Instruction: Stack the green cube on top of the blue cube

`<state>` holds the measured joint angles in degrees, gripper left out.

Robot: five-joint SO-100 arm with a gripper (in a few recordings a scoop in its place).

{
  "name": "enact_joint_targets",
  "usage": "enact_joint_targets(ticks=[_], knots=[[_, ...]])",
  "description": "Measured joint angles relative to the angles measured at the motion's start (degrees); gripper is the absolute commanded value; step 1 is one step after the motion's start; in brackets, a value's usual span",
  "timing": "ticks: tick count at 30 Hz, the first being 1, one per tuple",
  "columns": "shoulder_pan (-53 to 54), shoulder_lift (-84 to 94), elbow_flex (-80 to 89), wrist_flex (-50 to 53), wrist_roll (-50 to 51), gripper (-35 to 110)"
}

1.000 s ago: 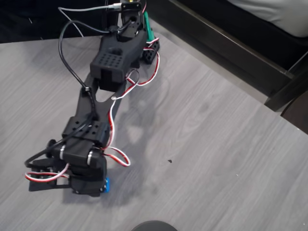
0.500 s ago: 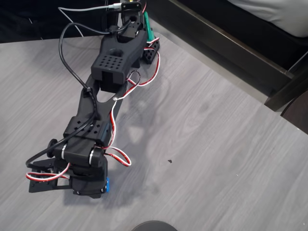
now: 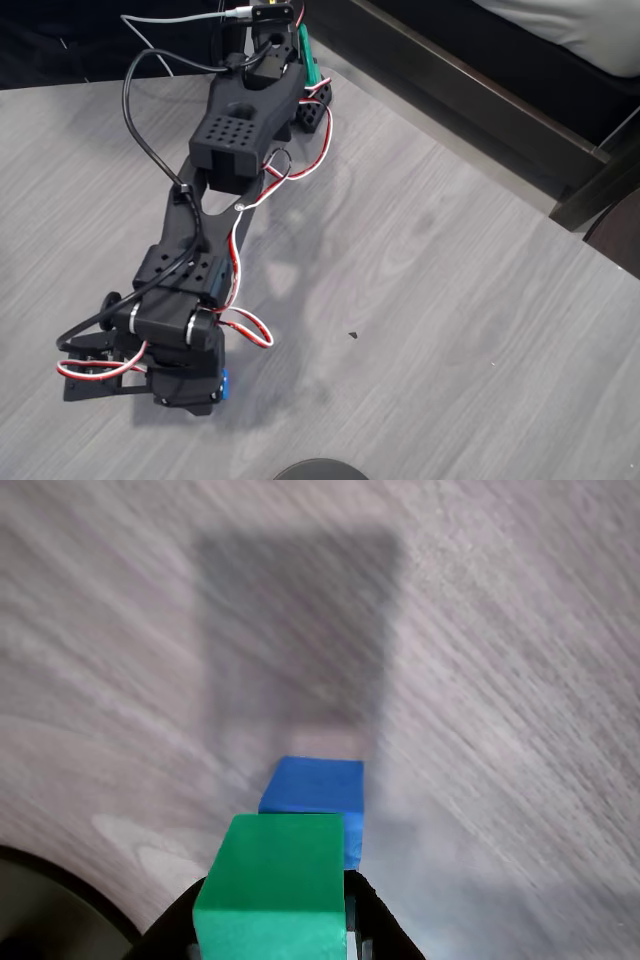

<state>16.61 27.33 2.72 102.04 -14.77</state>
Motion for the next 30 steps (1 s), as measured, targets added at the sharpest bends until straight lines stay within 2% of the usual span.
enact_joint_targets(ticks=[12, 24, 27, 30], knots=[[0.00, 3.87, 4.75, 0.00, -0.44, 18], [0.00, 25.31, 21.09, 0.00, -0.44, 18], [-0.35, 31.73, 27.33, 0.00, -0.70, 0], [-2.37, 45.00, 40.08, 0.00, -0.97, 0]])
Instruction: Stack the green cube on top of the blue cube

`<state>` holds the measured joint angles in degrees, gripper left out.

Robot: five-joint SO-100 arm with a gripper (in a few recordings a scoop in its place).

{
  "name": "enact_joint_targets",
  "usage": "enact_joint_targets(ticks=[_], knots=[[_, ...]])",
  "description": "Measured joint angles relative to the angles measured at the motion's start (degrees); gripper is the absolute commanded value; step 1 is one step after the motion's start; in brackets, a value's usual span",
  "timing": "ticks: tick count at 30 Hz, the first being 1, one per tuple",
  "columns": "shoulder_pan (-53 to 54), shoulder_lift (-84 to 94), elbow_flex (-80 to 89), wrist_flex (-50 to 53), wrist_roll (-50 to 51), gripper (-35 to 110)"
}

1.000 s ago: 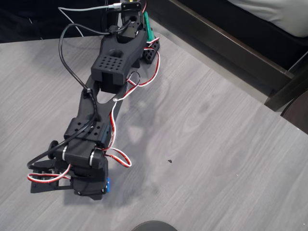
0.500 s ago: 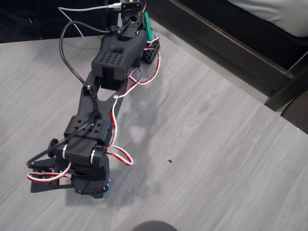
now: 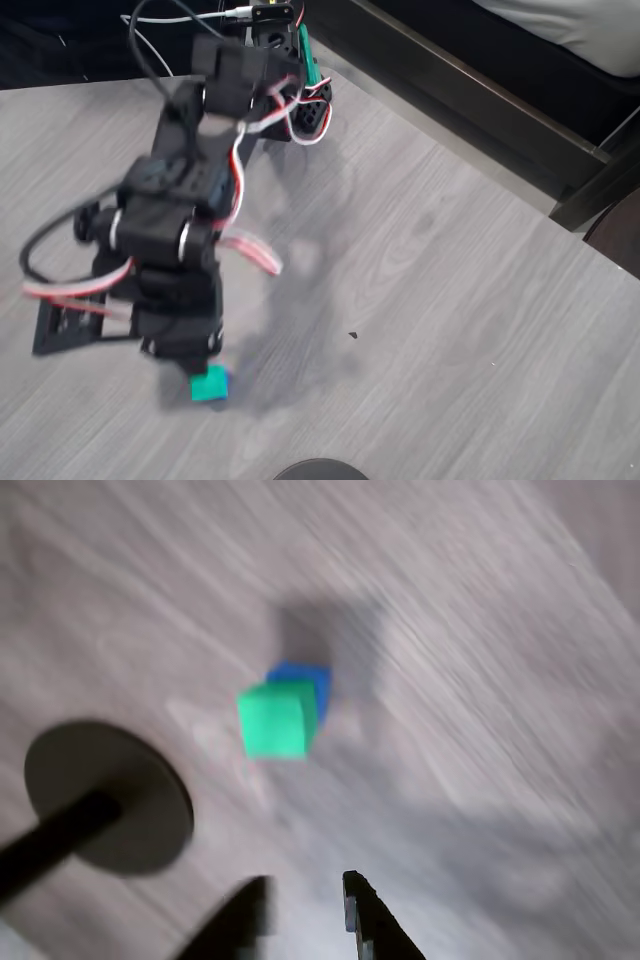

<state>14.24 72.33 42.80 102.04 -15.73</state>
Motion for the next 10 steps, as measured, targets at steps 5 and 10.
enact_joint_targets(ticks=[5, 10], knots=[[-5.36, 22.24, 20.21, -0.18, -2.64, 0], [-8.61, 44.82, 37.62, -3.25, -0.79, 0]])
